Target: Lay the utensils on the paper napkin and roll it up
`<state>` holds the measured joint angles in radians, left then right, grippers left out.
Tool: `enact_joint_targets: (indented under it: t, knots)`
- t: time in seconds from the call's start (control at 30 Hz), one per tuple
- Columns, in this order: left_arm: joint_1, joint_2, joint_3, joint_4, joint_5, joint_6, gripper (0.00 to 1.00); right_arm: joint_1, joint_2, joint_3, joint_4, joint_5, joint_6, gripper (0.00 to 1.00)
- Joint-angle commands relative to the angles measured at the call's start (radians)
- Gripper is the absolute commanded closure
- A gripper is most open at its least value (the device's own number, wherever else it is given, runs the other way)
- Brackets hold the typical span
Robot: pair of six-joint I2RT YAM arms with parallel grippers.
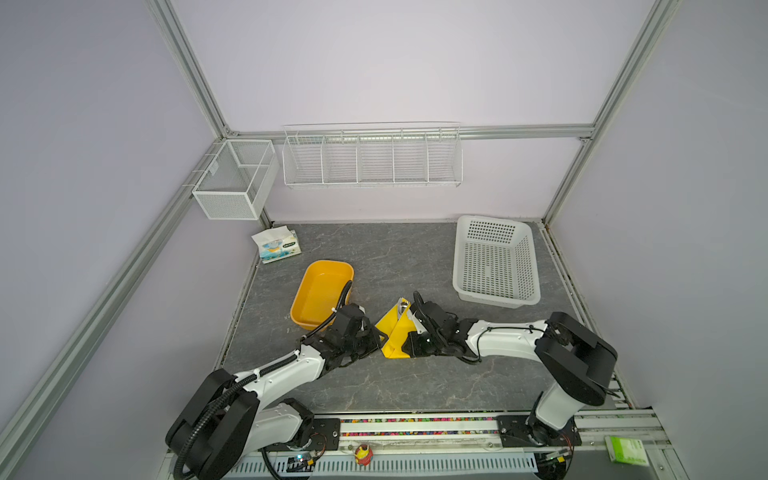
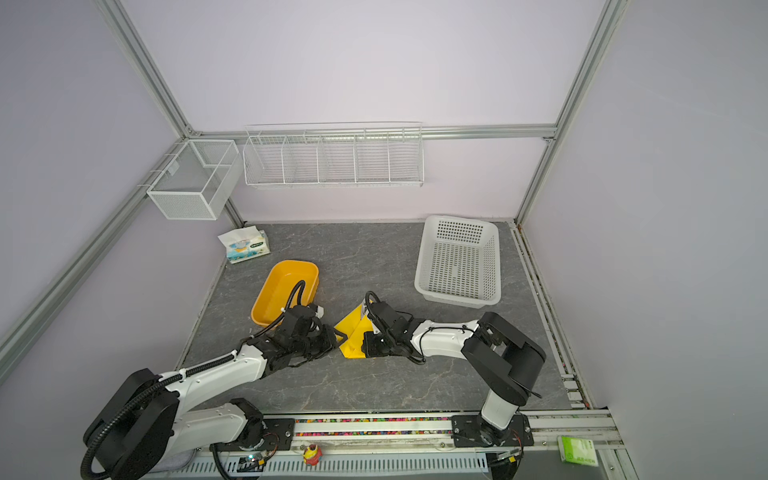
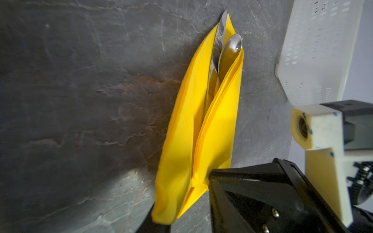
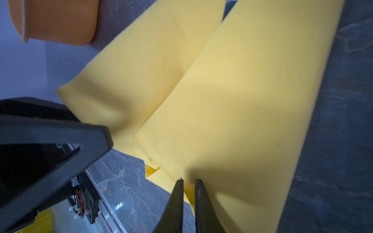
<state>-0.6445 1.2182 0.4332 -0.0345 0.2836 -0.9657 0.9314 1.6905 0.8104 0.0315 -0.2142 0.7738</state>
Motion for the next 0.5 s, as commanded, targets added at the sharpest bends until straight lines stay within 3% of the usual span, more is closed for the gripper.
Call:
enact_joint_targets:
  t: [0.0, 0.2, 0.47]
  knots:
    - [0.0, 0.041, 0.008, -0.017, -0.029, 0.019, 0.72, 0.012, -0.019, 0.008, 0.023, -0.042, -0.028, 0.84]
    - [0.0, 0.112, 0.058, -0.067, -0.031, 0.07, 0.84, 0.017, 0.01, 0.019, 0.009, -0.038, -0.025, 0.84]
    - [0.0, 0.086, 0.083, -0.136, -0.03, 0.13, 0.9, 0.018, 0.061, 0.036, -0.034, 0.006, -0.007, 0.85]
